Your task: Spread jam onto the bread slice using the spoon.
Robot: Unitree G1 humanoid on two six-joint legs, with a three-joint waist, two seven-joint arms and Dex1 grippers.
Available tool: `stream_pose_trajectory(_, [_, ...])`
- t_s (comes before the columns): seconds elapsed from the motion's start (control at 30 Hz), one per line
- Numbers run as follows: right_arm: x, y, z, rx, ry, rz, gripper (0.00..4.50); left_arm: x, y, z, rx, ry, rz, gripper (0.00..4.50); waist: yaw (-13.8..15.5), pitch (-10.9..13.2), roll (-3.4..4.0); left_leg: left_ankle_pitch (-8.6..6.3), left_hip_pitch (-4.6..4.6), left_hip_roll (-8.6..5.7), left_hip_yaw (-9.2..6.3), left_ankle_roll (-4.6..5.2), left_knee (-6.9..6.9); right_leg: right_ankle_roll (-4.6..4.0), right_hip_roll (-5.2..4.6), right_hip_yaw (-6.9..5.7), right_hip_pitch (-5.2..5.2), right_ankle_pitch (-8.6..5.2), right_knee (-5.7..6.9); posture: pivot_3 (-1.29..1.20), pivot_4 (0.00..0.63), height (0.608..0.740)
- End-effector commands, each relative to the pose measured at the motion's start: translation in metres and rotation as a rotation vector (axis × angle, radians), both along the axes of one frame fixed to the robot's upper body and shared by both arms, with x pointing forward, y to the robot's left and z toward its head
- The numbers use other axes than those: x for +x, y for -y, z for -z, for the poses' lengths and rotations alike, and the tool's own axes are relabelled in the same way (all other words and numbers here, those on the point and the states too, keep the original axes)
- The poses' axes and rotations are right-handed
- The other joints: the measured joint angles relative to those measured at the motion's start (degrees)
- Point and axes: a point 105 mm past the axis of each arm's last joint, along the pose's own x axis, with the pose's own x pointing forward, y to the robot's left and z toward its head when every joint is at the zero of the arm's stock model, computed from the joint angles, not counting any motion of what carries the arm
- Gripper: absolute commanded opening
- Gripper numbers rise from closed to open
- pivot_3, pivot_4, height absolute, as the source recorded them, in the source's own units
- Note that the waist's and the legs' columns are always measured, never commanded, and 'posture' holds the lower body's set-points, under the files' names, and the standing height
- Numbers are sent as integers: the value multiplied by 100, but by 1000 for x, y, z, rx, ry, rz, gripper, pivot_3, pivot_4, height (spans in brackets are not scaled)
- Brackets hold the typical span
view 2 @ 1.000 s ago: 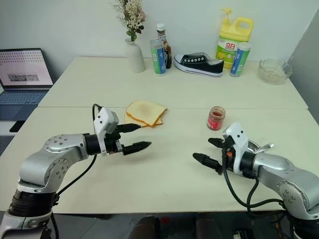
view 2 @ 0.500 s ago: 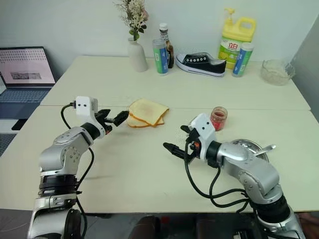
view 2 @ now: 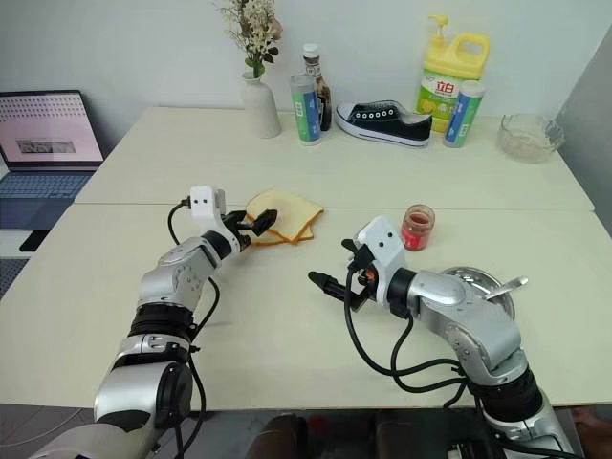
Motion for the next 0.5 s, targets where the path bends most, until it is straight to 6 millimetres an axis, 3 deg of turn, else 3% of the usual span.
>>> stream_pose_trajectory(0.03, [0,0,-12,23,44,3,4475,3,10,-4,53,19,63,4500,4,0,0,0,0,0,0,0,0,0,0,-1,0,0,0,0,150,740])
stream_pose_trajectory(0.13, [0,2,-13,27,44,10,4500,5,10,0,80,8,68,3938,17,-1,-2,0,-1,-1,-3,0,1,0,-1,-4,1,0,0,0,150,740])
stream_pose_trajectory(0.5, [3,5,-13,40,44,43,4500,8,7,-8,139,62,55,643,24,-1,-2,0,-2,-2,-3,0,1,0,-2,-5,1,0,1,0,150,740])
